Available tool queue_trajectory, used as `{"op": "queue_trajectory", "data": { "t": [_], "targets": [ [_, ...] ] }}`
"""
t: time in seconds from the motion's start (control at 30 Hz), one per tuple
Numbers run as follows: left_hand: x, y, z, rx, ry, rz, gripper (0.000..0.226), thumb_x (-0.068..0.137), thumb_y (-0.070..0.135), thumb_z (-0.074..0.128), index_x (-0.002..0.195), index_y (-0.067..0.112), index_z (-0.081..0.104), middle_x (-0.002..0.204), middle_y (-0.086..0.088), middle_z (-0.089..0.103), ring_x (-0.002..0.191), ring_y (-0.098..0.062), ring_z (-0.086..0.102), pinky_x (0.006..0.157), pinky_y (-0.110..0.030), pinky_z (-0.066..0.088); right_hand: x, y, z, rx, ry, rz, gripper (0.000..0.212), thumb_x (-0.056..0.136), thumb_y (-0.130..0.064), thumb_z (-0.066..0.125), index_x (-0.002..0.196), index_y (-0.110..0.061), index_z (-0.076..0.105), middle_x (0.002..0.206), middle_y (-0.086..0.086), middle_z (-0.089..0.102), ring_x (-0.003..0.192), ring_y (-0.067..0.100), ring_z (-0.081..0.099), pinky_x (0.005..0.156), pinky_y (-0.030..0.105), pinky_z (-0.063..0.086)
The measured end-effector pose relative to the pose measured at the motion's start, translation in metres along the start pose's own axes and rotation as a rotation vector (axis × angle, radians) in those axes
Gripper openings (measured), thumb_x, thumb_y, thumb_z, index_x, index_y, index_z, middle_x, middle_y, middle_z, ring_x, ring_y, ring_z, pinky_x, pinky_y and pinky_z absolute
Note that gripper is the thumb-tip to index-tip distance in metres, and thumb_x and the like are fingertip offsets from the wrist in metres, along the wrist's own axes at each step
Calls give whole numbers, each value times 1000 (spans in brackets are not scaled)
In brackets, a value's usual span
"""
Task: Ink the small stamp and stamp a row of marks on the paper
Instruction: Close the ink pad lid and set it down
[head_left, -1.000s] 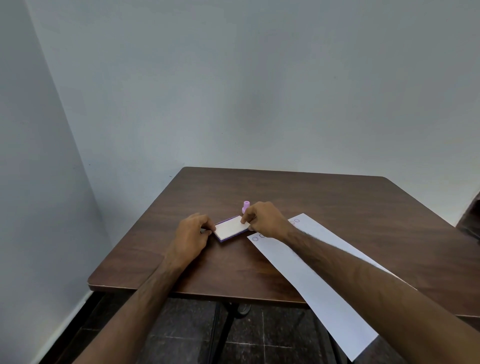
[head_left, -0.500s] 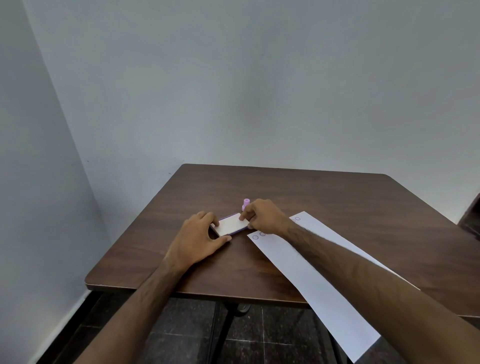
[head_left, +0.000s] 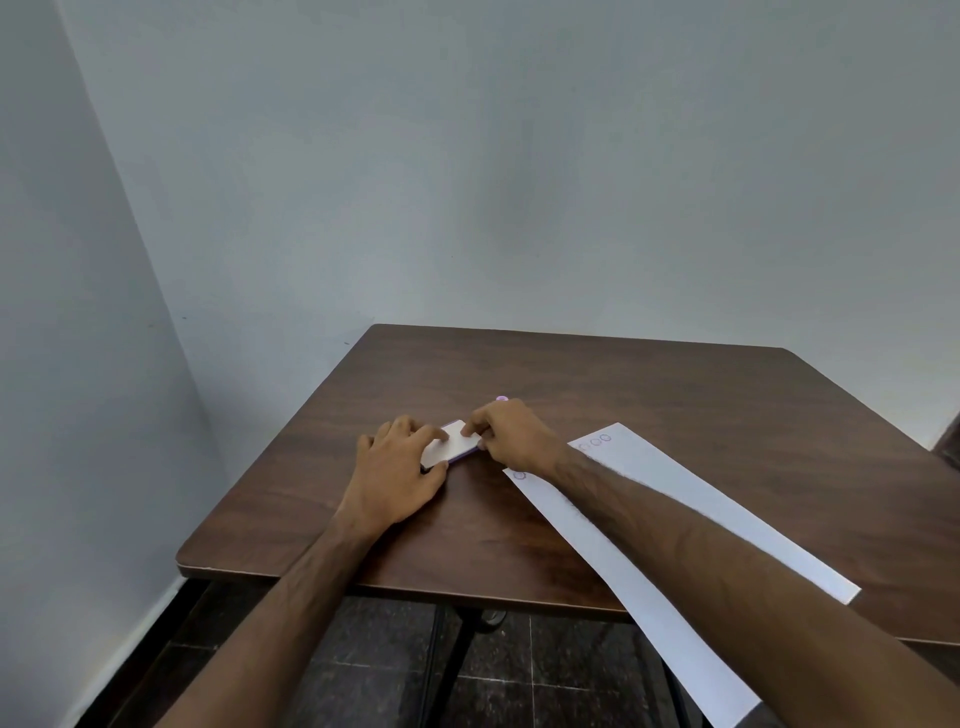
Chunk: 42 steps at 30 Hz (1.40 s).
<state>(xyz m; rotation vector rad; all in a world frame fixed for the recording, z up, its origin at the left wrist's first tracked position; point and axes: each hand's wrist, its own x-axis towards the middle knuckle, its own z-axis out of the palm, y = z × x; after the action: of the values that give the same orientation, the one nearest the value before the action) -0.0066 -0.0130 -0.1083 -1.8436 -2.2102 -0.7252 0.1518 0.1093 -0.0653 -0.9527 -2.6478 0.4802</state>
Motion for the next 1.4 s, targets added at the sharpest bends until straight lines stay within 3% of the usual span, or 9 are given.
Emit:
{"op": "queue_trajectory", "data": {
  "t": [0.13, 0.23, 0.4, 0.5, 0.73, 0.83, 0.97, 1.13, 1.4],
  "targets": [
    [1, 0, -1, 31, 7, -40, 37, 84, 46, 56, 120, 39, 58, 119, 7, 54, 114, -17, 50, 89, -39, 29, -8, 0, -17, 20, -55, -40, 38, 90, -2, 61, 126, -13, 68, 119, 9, 71, 108, 22, 65, 96, 29, 50],
    [1, 0, 0, 55, 4, -35, 39, 85, 47, 55, 122, 36, 58, 124, 5, 54, 117, -19, 51, 88, -38, 28, -29, 15, -46, 141, 23, -27, 35, 90, -7, 60, 124, -13, 67, 113, 6, 72, 100, 19, 68, 91, 32, 54],
    [1, 11, -3, 158, 55, 203, 37, 88, 47, 52, 120, 31, 61, 132, 4, 56, 120, -19, 53, 96, -43, 32, -82, 62, -84, 35, 31, -18, 26, 92, -11, 65, 117, -13, 70, 115, 1, 71, 99, 13, 65, 83, 19, 49],
    [-5, 29, -2, 130, 60, 326, 31, 90, 43, 50, 116, 30, 61, 124, 8, 57, 116, -16, 55, 95, -40, 32, -114, 90, -91, -36, -27, 4, 24, 92, -13, 68, 116, -13, 69, 118, 3, 68, 103, 16, 63, 89, 30, 52],
    [-6, 86, 13, 32, -74, 477, 29, 95, 44, 42, 117, 33, 58, 122, 12, 56, 114, -10, 51, 97, -34, 36, -160, 126, -84, -50, -183, 35, 35, 96, -21, 62, 130, -24, 63, 140, -3, 54, 131, 14, 47, 111, 27, 33],
    [1, 96, 17, -15, -90, 467, 32, 98, 46, 41, 121, 31, 57, 127, 10, 57, 117, -9, 52, 100, -33, 36, -166, 132, -76, -99, -160, 77, 47, 100, -41, 54, 144, -28, 50, 153, -2, 44, 140, 15, 38, 109, 21, 24],
    [15, 110, 25, -52, -221, 405, 44, 99, 52, 37, 132, 28, 52, 139, 7, 53, 124, -10, 50, 107, -37, 36, -164, 135, -60, -176, -119, 194, 61, 102, -53, 39, 156, -26, 31, 166, 4, 25, 152, 23, 23, 123, 35, 18],
    [32, 118, 39, -6, -434, 287, 64, 99, 59, 33, 152, 22, 33, 159, -2, 31, 143, -17, 33, 116, -36, 23, -151, 129, -43, -210, -35, 253, 61, 105, -52, 28, 159, -24, 22, 168, 6, 17, 155, 24, 16, 126, 40, 13],
    [46, 115, 51, 15, -486, 225, 69, 101, 58, 23, 158, 19, 16, 165, -7, 10, 152, -20, 8, 120, -35, 5, -134, 135, -42, -232, -17, 249, 61, 106, -50, 25, 159, -22, 21, 168, 7, 17, 155, 23, 15, 126, 37, 11]
  ]
}}
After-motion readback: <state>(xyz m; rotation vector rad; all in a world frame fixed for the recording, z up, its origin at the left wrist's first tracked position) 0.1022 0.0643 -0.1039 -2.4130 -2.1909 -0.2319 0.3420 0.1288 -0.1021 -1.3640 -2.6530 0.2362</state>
